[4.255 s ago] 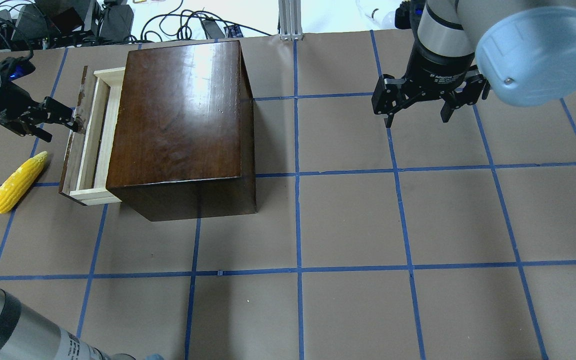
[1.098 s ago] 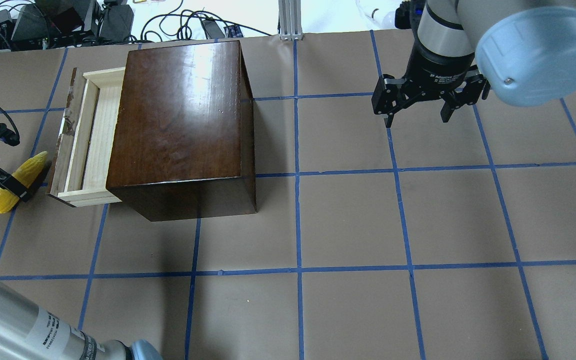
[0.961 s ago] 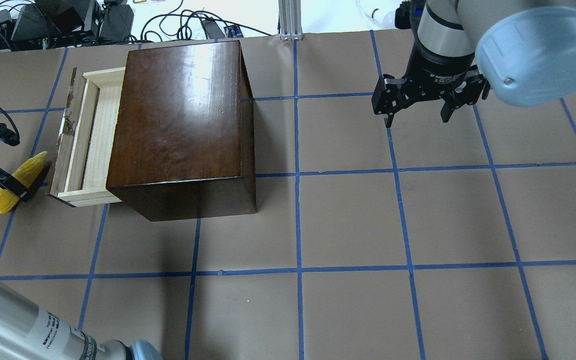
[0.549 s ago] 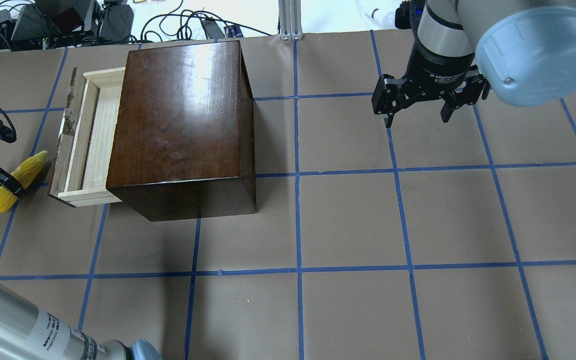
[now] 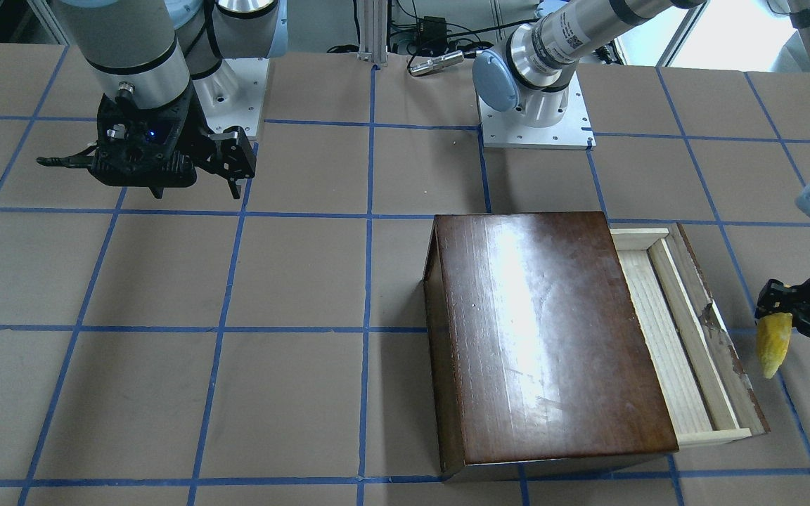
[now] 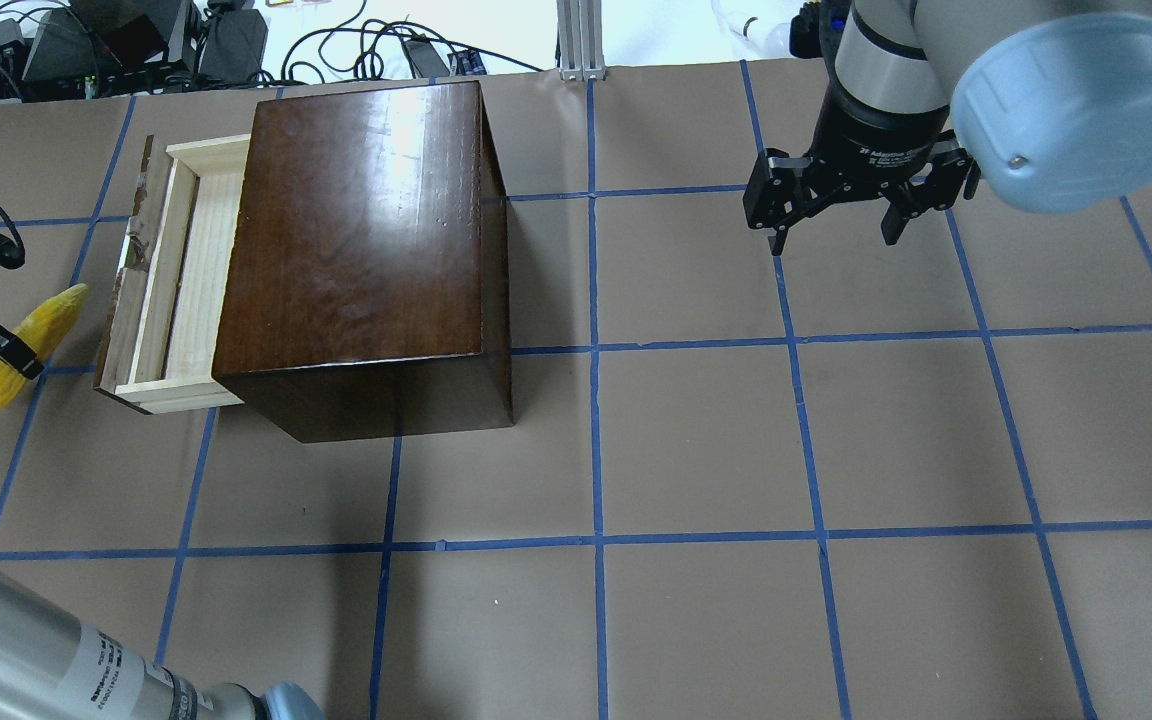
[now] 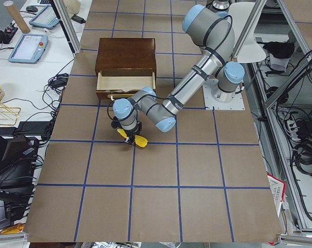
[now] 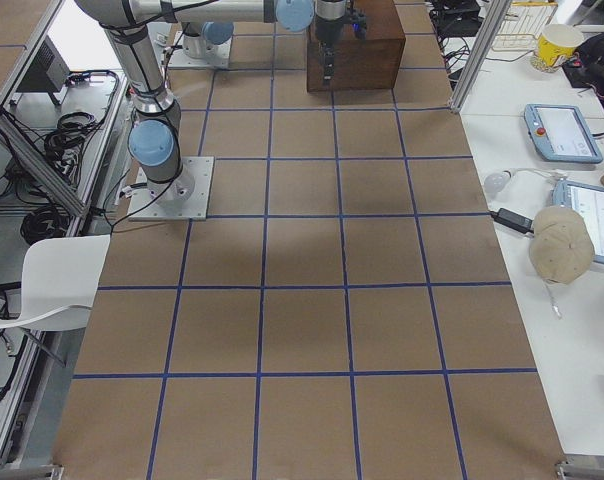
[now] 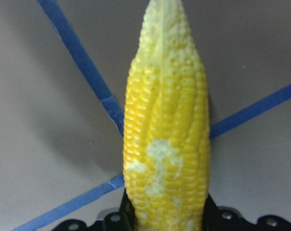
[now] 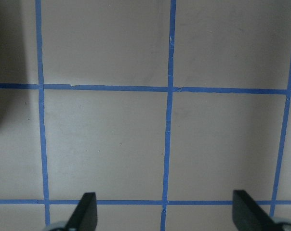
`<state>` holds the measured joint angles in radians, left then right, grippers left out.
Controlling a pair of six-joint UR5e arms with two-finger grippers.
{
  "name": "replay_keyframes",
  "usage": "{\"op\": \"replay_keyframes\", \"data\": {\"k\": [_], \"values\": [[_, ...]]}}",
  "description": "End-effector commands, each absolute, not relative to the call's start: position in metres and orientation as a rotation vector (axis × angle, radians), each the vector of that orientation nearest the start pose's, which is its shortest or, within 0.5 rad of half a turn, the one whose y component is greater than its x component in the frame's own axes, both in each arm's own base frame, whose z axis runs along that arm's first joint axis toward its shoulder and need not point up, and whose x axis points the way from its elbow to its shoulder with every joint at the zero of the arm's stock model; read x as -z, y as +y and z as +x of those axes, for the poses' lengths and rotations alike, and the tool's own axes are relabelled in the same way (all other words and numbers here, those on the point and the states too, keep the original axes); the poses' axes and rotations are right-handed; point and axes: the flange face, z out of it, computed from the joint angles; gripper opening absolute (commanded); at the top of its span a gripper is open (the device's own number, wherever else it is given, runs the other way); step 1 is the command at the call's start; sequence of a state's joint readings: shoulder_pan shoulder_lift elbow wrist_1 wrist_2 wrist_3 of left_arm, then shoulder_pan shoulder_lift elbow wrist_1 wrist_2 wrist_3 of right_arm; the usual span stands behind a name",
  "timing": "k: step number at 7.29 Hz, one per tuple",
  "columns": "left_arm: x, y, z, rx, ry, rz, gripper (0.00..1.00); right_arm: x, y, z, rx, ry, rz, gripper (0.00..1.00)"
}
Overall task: Open drawer and put corn inside
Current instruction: 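Lift the corn and carry it over the open drawer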
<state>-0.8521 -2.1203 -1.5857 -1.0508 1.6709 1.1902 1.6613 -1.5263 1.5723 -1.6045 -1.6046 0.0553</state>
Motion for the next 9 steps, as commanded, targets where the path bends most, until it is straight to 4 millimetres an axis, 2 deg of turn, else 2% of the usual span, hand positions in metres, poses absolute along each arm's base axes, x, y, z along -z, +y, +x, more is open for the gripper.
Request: {"op": "replay_keyframes", "data": {"k": [1, 2, 3, 4, 5, 6, 7, 9], "values": [[-0.268, -0.581, 0.324, -0.027, 3.005, 0.603, 0.00, -0.468, -0.495, 0.175, -0.016, 3.176, -0.056, 1.00], [-0.298, -0.594, 0.310, 0.026, 2.972, 0.594, 0.00, -0.468, -0.495, 0.175, -0.016, 3.176, -0.056, 1.00], [-0.333, -0.601, 0.298, 0.062, 2.966, 0.500, 0.00, -0.468, -0.495, 0.175, -0.016, 3.176, -0.056, 1.00], [-0.356, -0.606, 0.278, 0.040, 3.005, 0.428, 0.00, -0.468, -0.495, 0.175, -0.016, 3.176, -0.056, 1.00], [-0.377, -0.613, 0.258, 0.038, 3.022, 0.360, 0.00, -0.468, -0.495, 0.175, -0.016, 3.176, -0.056, 1.00], [-0.398, -0.623, 0.222, 0.045, 3.033, 0.296, 0.00, -0.468, -0.495, 0.176, -0.015, 3.176, -0.059, 1.00], [-0.407, -0.632, 0.186, 0.057, 3.041, 0.238, 0.00, -0.468, -0.495, 0.175, -0.016, 3.176, -0.056, 1.00], [-0.411, -0.644, 0.119, 0.088, 3.094, 0.043, 0.00, -0.468, -0.495, 0.175, -0.016, 3.176, -0.056, 1.00]]}}
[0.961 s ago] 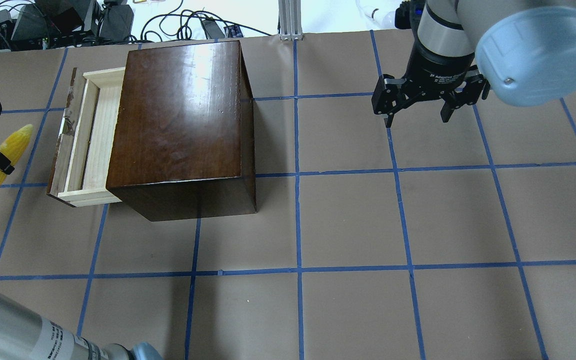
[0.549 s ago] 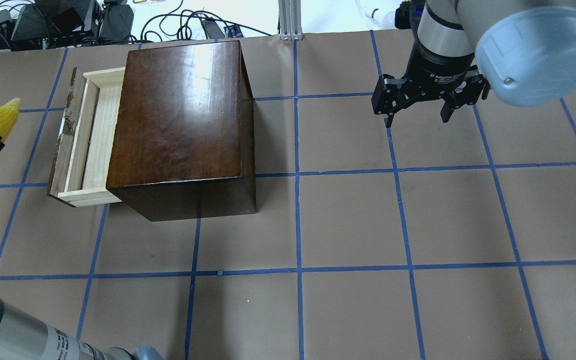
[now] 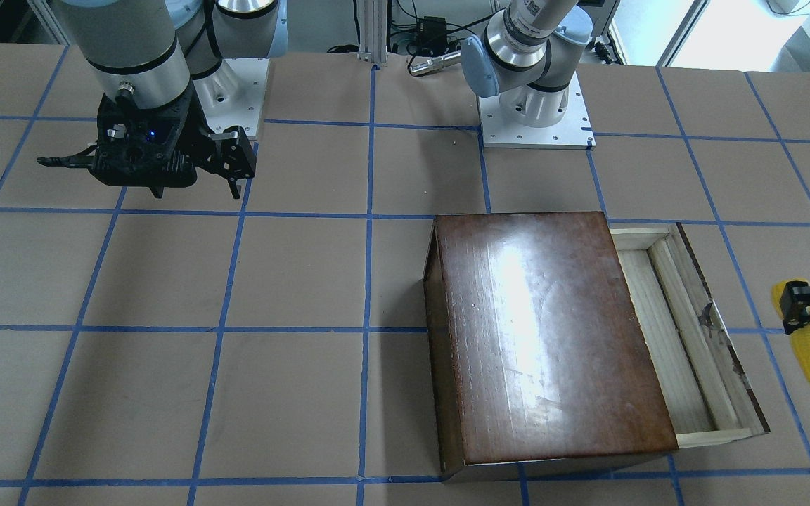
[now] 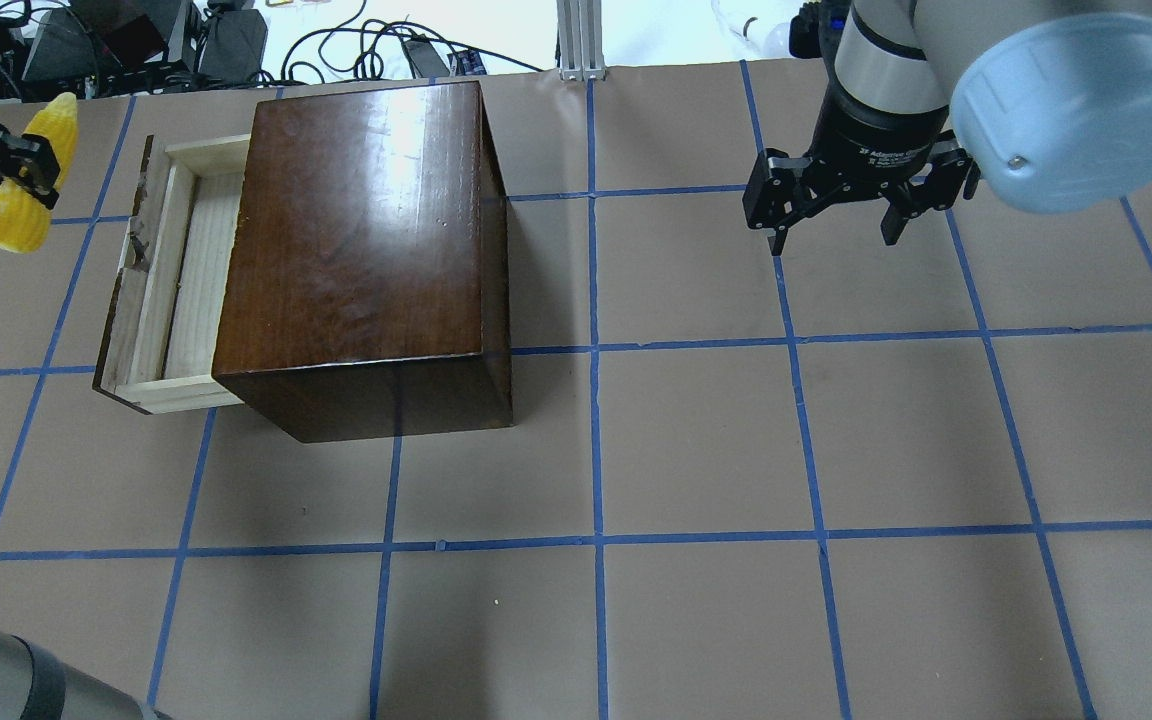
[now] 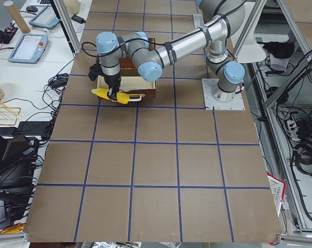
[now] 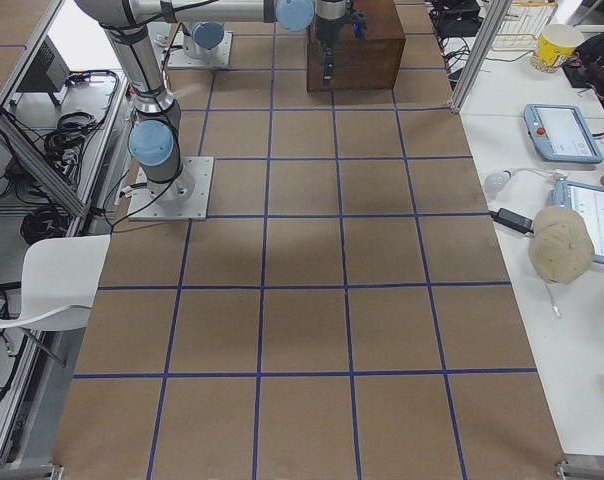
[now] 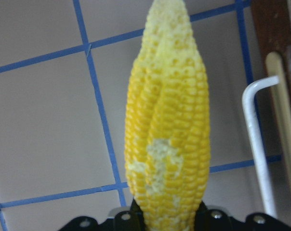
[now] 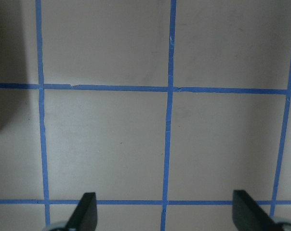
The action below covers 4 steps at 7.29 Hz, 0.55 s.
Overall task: Open drawer and put corn inside
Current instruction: 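Lift the corn and carry it over the open drawer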
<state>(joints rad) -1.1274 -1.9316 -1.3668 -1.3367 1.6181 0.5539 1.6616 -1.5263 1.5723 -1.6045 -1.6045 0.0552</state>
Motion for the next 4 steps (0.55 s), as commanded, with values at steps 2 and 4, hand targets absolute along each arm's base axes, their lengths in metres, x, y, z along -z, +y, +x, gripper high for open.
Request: {"op": "replay_keyframes", "data": {"k": [2, 4], "values": [[-0.393, -0.646, 0.099, 0.068, 3.164, -0.110, 0.00, -0.468, -0.495, 0.175, -0.016, 3.176, -0.056, 1.00], [-0.374, -0.645, 0.083, 0.017, 3.198, -0.167, 0.00, -0.468, -0.495, 0.175, -0.016, 3.176, -0.056, 1.00]]}}
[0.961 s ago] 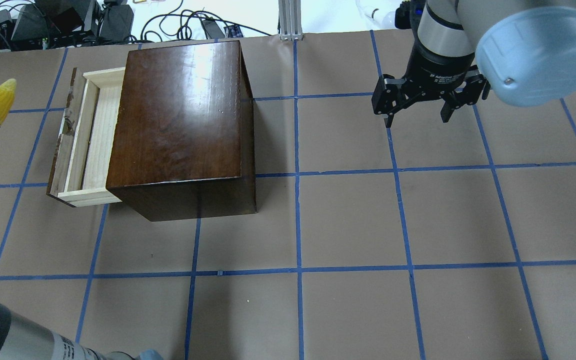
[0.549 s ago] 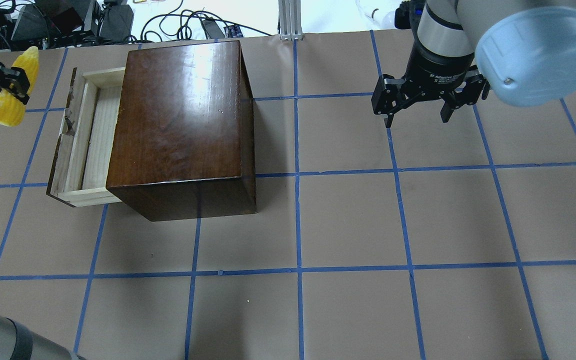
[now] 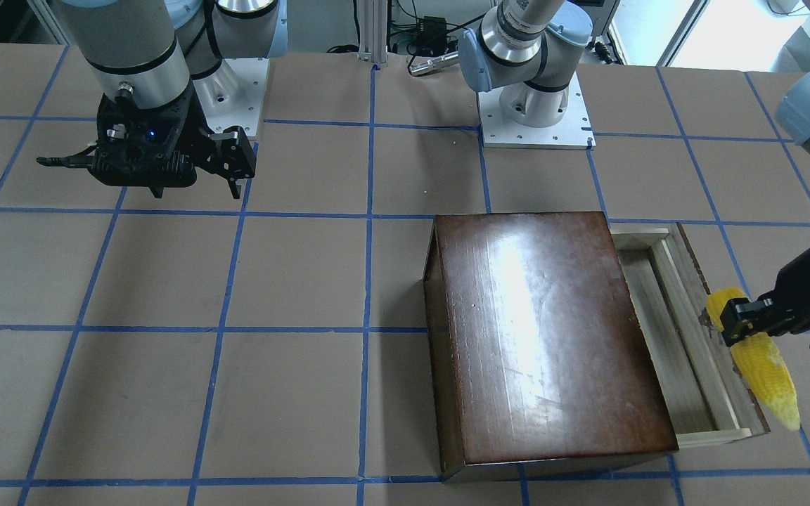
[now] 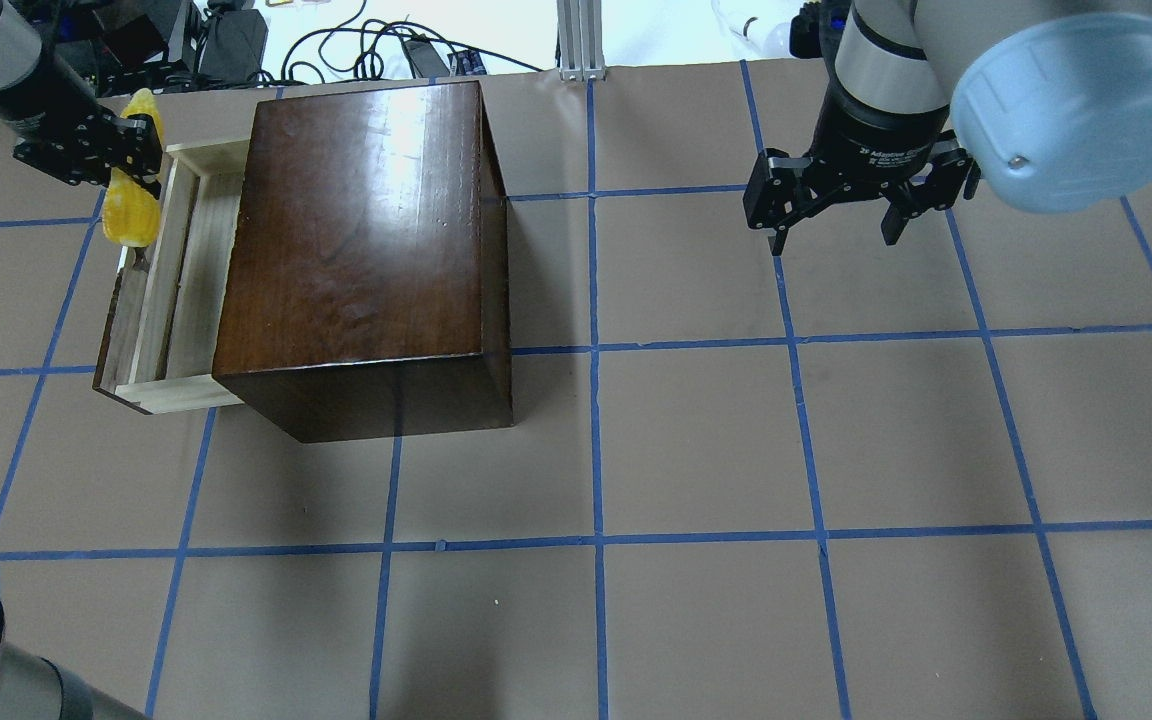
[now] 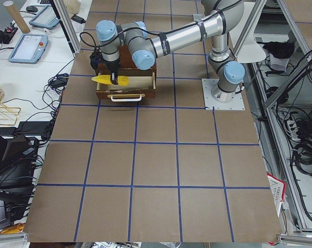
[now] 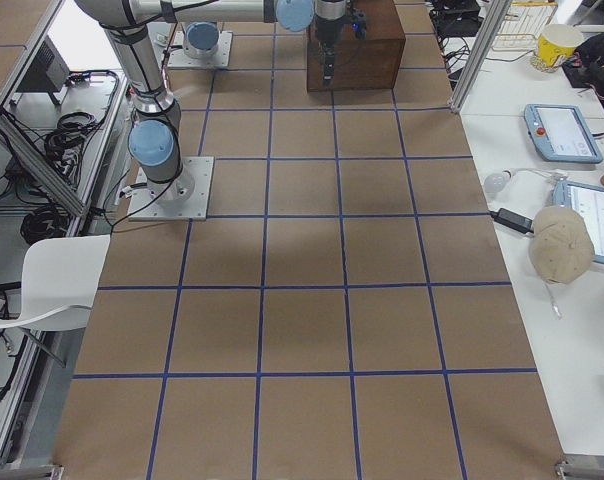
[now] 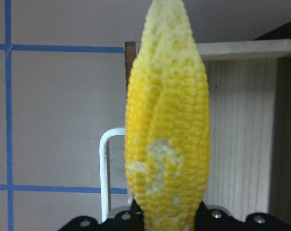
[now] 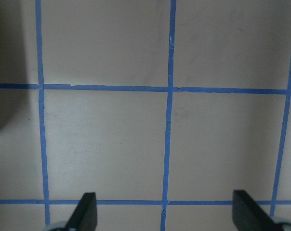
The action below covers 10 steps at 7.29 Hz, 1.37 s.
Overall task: Open drawer and put corn inside
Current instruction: 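Lower the corn into the drawer with the left gripper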
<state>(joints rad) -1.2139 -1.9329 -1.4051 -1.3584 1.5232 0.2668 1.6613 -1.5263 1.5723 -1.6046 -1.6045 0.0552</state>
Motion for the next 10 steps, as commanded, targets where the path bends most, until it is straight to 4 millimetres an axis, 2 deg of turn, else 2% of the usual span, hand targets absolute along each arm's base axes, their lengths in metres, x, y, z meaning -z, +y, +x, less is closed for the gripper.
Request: {"op": "replay_keyframes", "data": {"k": [1, 3, 6, 7, 8, 10], "values": [[-0.364, -0.646, 0.079, -0.009, 3.203, -0.159, 0.00, -0.468, -0.495, 0.175, -0.016, 3.176, -0.056, 1.00], [-0.351, -0.633, 0.072, -0.065, 3.212, -0.126, 0.00, -0.468, -0.495, 0.175, -0.016, 3.176, -0.056, 1.00], [-0.336, -0.628, 0.069, -0.114, 3.220, -0.088, 0.01, -0.468, -0.495, 0.175, -0.016, 3.176, -0.056, 1.00], [-0.334, -0.625, 0.068, -0.125, 3.219, -0.086, 0.64, -0.468, -0.495, 0.175, -0.016, 3.176, -0.056, 1.00], [-0.335, -0.624, 0.067, -0.117, 3.219, -0.088, 1.00, -0.468, -0.495, 0.175, -0.016, 3.176, -0.056, 1.00], [-0.341, -0.625, 0.067, -0.101, 3.216, -0.088, 1.00, -0.468, -0.495, 0.175, -0.016, 3.176, -0.056, 1.00]]}}
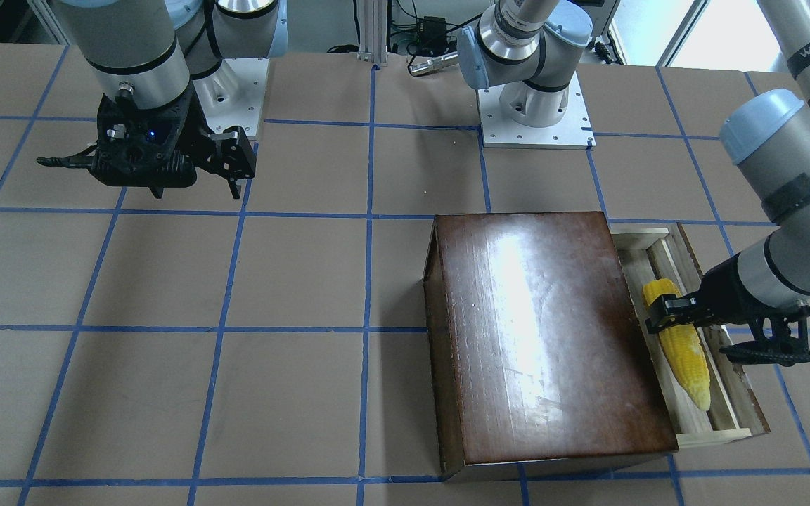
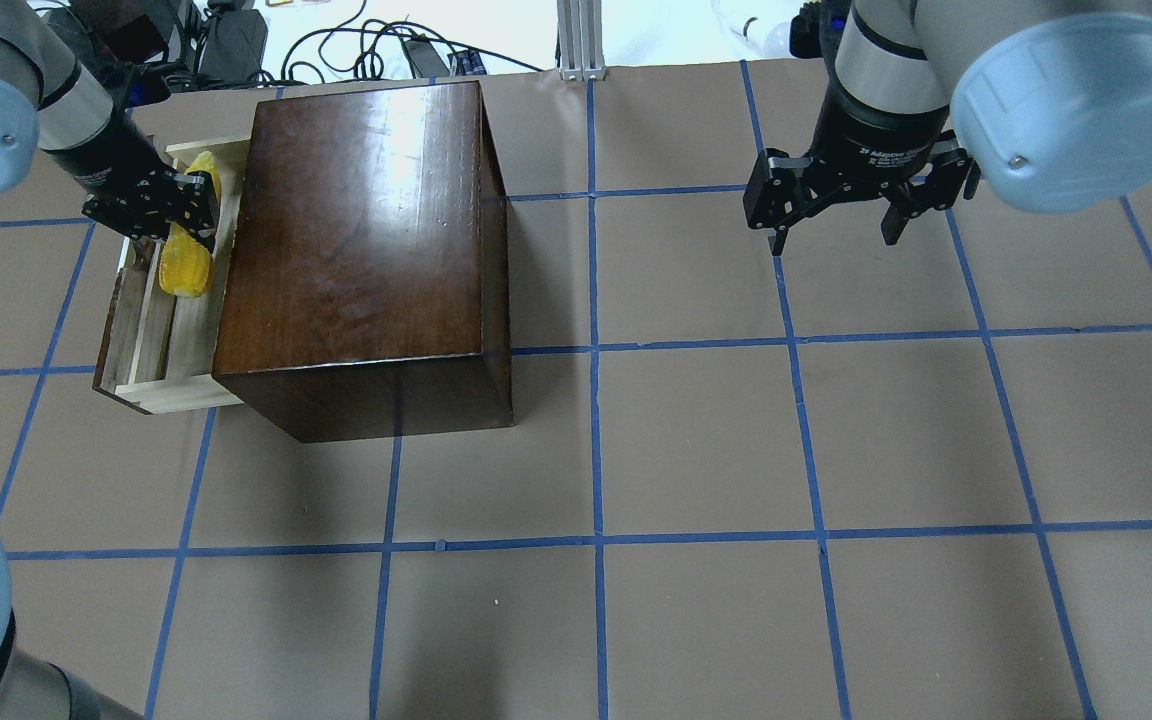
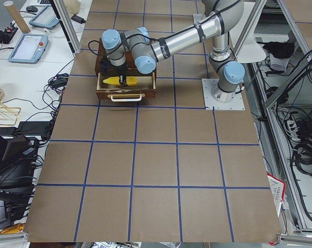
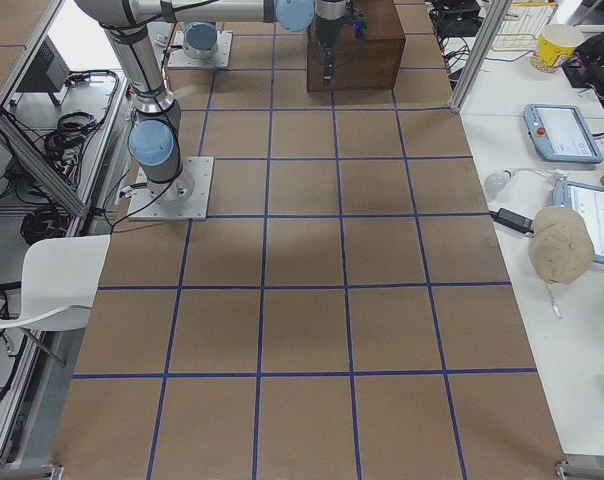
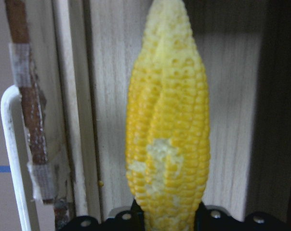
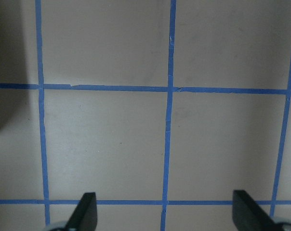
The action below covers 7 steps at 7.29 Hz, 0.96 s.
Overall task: Open drawer and put corn inside
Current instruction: 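Open the left gripper to release the corn in the drawer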
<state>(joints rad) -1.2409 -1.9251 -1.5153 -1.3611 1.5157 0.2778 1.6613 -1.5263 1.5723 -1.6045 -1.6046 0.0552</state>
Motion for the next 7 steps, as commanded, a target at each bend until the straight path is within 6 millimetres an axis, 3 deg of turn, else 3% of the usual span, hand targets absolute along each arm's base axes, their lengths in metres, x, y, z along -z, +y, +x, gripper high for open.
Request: {"op": "replay_keyframes", "data": {"k": [1, 4, 5, 7], "values": [[-0.349, -0.624, 0.067, -0.080, 3.213, -0.087, 1.00, -0.468, -0.495, 0.175, -0.016, 3.176, -0.056, 1.00], [-0.379, -0.615, 0.059, -0.020, 3.204, -0.073, 1.00, -0.468, -0.495, 0.175, -0.016, 3.176, -0.056, 1.00], [-0.396, -0.609, 0.043, 0.010, 3.196, -0.040, 1.00, -0.468, -0.495, 0.175, -0.016, 3.176, -0.056, 1.00], [-0.437, -0.597, -0.011, 0.082, 3.174, 0.047, 1.00, -0.468, -0.495, 0.175, -0.016, 3.176, -0.056, 1.00]]}}
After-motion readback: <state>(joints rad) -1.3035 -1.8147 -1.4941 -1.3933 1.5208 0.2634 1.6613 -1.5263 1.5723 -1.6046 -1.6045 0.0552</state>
